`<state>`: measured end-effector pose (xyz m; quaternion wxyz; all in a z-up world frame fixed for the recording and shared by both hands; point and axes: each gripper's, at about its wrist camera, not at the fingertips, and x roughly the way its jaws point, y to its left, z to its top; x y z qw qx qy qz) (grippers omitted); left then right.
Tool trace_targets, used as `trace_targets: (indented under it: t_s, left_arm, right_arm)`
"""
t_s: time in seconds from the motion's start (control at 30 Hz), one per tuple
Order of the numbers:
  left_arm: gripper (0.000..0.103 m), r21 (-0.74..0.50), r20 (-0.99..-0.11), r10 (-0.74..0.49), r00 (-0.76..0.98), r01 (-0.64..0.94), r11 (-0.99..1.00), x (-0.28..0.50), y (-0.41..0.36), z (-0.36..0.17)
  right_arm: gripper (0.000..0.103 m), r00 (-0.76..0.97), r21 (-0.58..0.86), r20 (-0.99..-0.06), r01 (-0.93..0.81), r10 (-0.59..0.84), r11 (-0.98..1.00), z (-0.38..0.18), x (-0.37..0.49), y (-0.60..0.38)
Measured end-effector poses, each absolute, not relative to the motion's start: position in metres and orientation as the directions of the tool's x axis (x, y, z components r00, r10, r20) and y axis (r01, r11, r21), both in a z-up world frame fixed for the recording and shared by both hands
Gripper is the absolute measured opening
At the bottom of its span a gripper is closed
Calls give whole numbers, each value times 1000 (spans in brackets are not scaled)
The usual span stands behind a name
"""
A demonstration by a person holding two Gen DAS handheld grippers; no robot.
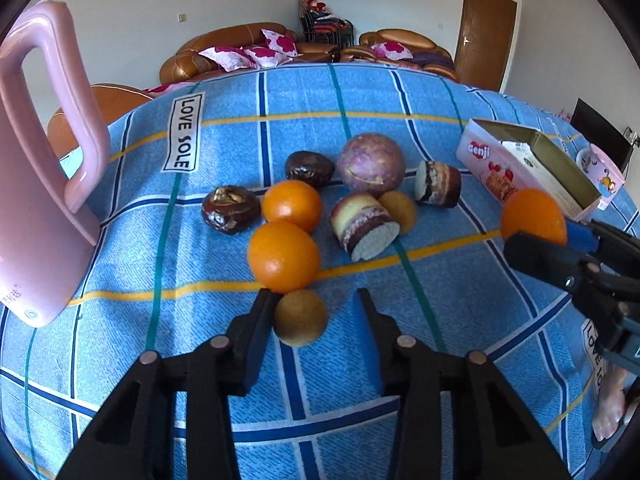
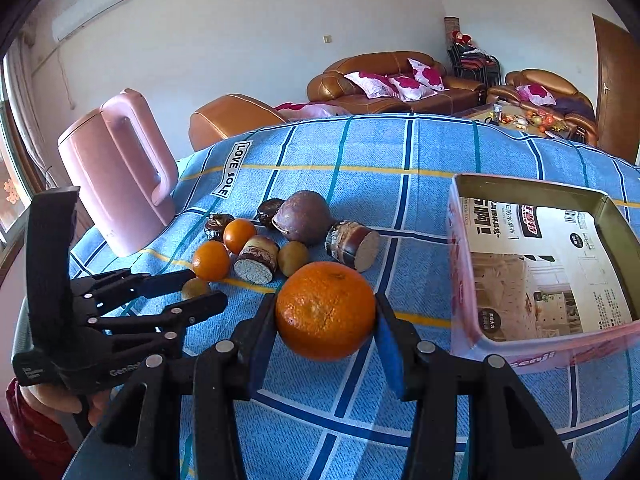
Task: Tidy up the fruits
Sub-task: 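Grasp the small brown round fruit with the left gripper while the right lifts the orange, then carry both fruits over the pink tin and open both grippers to drop them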
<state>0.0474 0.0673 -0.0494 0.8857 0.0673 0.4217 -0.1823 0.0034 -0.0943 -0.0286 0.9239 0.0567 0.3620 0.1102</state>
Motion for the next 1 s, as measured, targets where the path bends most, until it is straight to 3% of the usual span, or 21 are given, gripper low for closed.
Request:
trace_targets:
  t_s: [0.1,0.37,0.7,1.0]
  left_arm:
    - [27,-55,-776,-270,570,365,929,50,72,-51]
    - [27,-57,-758,-264,596,342,938,47,79,-45]
    - [27,-77,-591,-213,778,208,975,30,82,-15]
    - [27,-101,-537,-247,806,230,968,24,34,-3]
  right_arm:
    - [49,714,174,-657,-170,243,970,-30,3,-91]
    - [49,731,138,-648,-165,215,977,-32,3,-86]
    - [49,818,84,-544,-170,188,982,-10,-10,-91]
    - [49,859,30,-505,-83,87,996,-1,-12,-126]
